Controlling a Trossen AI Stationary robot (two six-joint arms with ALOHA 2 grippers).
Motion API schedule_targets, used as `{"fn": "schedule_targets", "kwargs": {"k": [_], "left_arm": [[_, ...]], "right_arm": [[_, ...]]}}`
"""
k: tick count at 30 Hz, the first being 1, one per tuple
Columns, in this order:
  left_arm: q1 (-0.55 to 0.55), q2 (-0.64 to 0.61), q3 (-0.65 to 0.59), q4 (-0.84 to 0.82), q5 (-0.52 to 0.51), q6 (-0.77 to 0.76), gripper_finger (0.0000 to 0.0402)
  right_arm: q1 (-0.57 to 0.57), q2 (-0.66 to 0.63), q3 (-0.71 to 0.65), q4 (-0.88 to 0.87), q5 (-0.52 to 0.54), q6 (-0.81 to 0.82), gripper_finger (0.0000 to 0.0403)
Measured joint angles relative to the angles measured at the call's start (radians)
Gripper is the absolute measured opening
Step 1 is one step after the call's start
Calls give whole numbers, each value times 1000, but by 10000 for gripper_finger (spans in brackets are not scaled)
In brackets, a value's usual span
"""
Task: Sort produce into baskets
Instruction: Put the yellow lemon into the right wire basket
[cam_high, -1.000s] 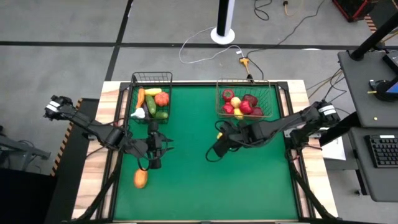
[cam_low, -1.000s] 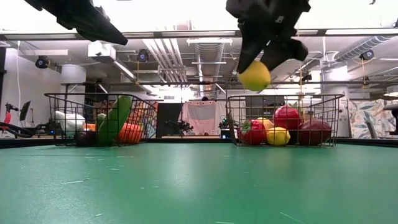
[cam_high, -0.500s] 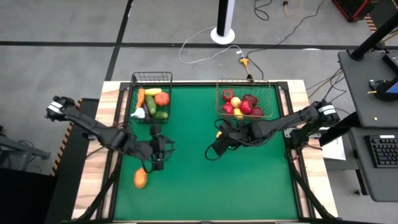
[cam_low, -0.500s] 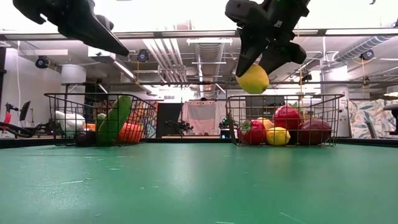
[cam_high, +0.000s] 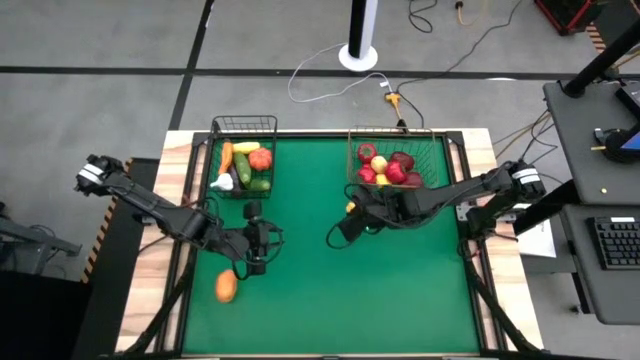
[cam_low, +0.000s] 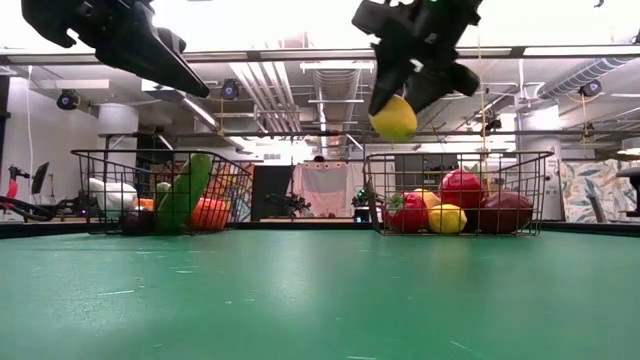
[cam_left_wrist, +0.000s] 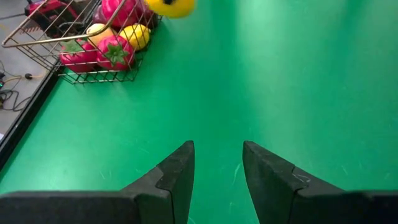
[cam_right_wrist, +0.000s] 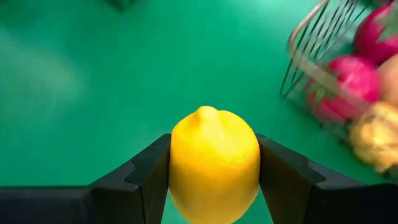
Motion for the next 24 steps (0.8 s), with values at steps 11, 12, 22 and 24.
{"fn": "schedule_targets", "kwargs": {"k": [11, 12, 22, 24], "left_arm": [[0, 1, 0, 4, 0, -6, 120], [0, 1, 0, 4, 0, -8, 120], [0, 1, 0, 4, 0, -11, 120], [0, 1, 0, 4, 0, -12, 120]], "right_arm": [[-325, -1, 133, -157, 11, -121, 201], [-369, -1, 132, -185, 11, -126, 201], [-629, 1, 32, -206, -49, -222, 201], [-629, 1, 27, -196, -27, -227, 201]]}}
